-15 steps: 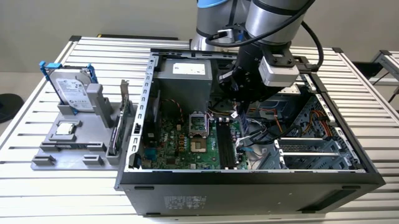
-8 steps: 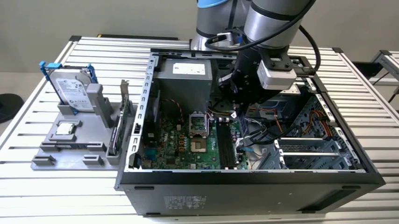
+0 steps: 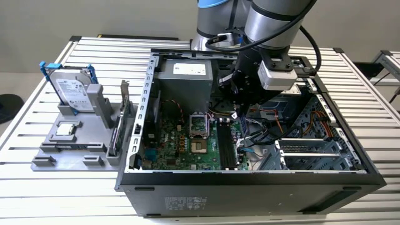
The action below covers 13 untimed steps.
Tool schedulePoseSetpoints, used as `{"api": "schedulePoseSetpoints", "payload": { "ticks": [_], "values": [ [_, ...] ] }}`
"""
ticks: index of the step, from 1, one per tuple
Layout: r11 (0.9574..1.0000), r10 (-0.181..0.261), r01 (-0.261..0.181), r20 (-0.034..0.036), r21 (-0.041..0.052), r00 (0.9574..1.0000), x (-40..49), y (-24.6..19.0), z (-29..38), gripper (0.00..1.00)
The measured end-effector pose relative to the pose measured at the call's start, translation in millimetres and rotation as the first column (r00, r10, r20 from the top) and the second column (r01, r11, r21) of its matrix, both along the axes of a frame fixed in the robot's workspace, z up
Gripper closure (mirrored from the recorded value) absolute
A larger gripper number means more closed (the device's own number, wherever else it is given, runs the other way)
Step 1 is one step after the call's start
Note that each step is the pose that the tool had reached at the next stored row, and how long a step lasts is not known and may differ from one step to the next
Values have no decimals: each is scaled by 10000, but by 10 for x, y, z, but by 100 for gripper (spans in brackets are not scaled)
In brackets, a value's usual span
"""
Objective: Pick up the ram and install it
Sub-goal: 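Insert the ram into the slot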
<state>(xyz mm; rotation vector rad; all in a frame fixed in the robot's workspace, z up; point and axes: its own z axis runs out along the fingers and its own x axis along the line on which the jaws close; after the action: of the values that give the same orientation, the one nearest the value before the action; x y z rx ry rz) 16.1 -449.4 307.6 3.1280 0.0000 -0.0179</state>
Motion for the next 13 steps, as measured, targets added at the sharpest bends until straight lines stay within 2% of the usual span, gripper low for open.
{"api": "schedulePoseSetpoints", "payload": {
  "ticks": [6, 13],
  "values": [
    [10000, 1, -1, -2, 1, 10000, -1, 0, -3, 100],
    [10000, 2, -2, -3, 1, 10000, -14, 0, -102, 100]
  ]
}}
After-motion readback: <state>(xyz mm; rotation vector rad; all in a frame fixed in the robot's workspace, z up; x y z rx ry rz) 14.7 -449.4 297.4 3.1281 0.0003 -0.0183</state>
